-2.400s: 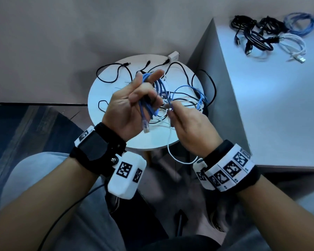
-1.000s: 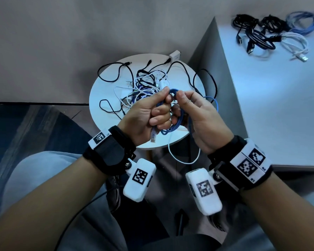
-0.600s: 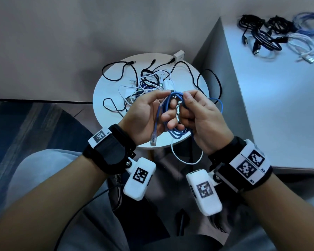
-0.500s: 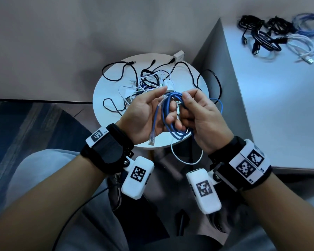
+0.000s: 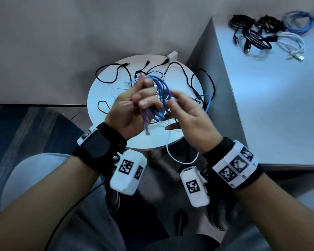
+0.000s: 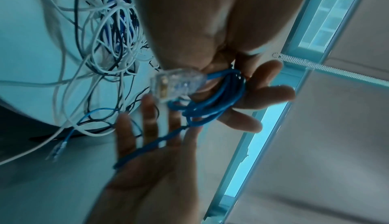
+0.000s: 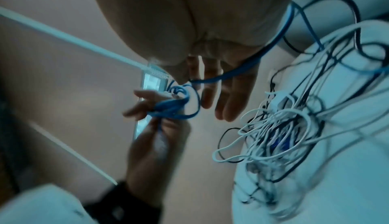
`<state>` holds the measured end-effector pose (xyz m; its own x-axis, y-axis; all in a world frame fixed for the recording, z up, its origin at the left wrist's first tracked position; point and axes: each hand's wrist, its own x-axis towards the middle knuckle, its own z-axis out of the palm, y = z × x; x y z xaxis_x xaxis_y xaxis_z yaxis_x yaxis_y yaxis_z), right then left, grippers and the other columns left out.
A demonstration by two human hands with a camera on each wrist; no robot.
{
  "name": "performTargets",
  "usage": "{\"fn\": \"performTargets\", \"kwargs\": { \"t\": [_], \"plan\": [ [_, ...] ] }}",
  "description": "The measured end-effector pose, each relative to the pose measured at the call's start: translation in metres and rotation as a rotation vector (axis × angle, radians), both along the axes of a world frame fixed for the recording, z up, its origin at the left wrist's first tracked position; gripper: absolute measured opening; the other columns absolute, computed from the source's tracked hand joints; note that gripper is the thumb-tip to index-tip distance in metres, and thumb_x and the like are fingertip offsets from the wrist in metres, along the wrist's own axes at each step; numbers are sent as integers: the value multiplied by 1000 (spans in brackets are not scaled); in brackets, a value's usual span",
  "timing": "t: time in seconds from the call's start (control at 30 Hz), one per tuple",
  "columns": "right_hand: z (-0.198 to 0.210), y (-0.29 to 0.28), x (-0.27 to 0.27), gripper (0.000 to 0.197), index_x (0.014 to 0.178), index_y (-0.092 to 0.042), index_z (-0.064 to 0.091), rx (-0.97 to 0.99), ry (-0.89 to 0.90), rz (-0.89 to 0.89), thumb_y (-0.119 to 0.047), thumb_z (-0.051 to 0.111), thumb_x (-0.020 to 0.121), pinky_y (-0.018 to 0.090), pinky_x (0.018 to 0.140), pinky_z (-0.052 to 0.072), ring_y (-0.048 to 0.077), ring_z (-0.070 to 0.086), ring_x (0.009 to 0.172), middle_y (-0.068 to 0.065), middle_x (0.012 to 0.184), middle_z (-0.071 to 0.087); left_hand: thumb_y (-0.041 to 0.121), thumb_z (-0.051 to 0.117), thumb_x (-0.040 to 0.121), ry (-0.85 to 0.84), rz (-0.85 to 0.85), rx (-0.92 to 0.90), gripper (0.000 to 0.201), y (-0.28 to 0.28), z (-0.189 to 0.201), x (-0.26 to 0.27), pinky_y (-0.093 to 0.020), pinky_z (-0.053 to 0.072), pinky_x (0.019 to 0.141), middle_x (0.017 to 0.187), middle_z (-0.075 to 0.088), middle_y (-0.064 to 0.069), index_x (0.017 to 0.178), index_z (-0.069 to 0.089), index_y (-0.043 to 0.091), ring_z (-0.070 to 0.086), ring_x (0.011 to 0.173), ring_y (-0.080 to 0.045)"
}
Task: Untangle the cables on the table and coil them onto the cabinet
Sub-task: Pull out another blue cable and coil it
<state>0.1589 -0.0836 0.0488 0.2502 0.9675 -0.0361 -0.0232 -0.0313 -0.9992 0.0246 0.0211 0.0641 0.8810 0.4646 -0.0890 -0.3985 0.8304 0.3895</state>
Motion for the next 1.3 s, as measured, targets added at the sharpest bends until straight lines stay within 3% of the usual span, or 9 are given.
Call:
{"fn": "performTargets", "kwargs": {
  "t": [0.17,0.3,0.43,0.5,0.6,0.83,1.0,1.13,1.3],
  "plan": [
    [-22,-10,-7,29,123,-23,64,26,-848,125,-32,44,104,34,68,39,14,46,58,-11,53,47,32,26,112,103,362,154,44,20,6,-5,-38,59,83,74,67,1,82,52,12,73,83,-19],
    [-13,-11,-12,44,133,-20,54,40,-1247,318,-38,34,97,41,74,44,35,63,81,3,87,71,31,28,111,380,402,525,45,9,0,1,-44,56,93,95,74,-17,86,58,9,71,103,-38],
    [2,-12,-10,44,112,-18,65,129,-1328,330,-31,30,87,39,71,46,30,63,81,-1,92,67,28,35,109,713,326,1391,25,-10,-11,1,-32,58,74,86,74,-3,97,49,11,74,78,-18],
    [9,-14,-10,33,94,-17,64,211,-1272,262,-26,37,79,37,70,41,22,61,78,-10,82,62,26,40,109,820,284,1585,29,-12,-12,0,-22,48,57,67,65,4,92,48,3,65,58,-9],
    [17,-16,-1,14,86,-15,54,331,-1112,121,-14,48,73,36,74,39,17,50,71,-17,73,44,27,39,108,748,110,1409,35,-10,-6,-1,-27,39,45,54,56,-4,83,45,3,49,40,-21],
    [16,-14,5,9,96,-3,56,459,-856,-109,-5,63,90,43,76,48,24,56,74,0,84,58,33,40,102,541,-150,940,34,-4,5,-3,-27,13,43,49,28,5,78,46,10,18,42,-9],
    [18,-11,14,29,94,-6,54,381,-748,-255,-32,68,93,35,61,46,25,51,61,6,70,54,41,50,100,415,-201,745,38,4,7,-10,-25,18,42,48,31,8,71,57,18,23,37,-5],
    [17,-8,19,15,96,-4,59,391,-743,-266,-18,56,101,37,61,43,24,50,64,8,73,57,53,66,88,273,-243,625,37,7,7,-11,-20,34,41,50,36,11,77,61,18,29,37,-3],
    [16,-6,29,11,102,0,61,415,-737,-287,-6,52,101,17,74,38,4,49,77,-2,89,55,58,64,87,280,-306,661,43,3,8,-9,-21,35,44,50,34,11,86,69,15,28,39,-5]
  ]
}}
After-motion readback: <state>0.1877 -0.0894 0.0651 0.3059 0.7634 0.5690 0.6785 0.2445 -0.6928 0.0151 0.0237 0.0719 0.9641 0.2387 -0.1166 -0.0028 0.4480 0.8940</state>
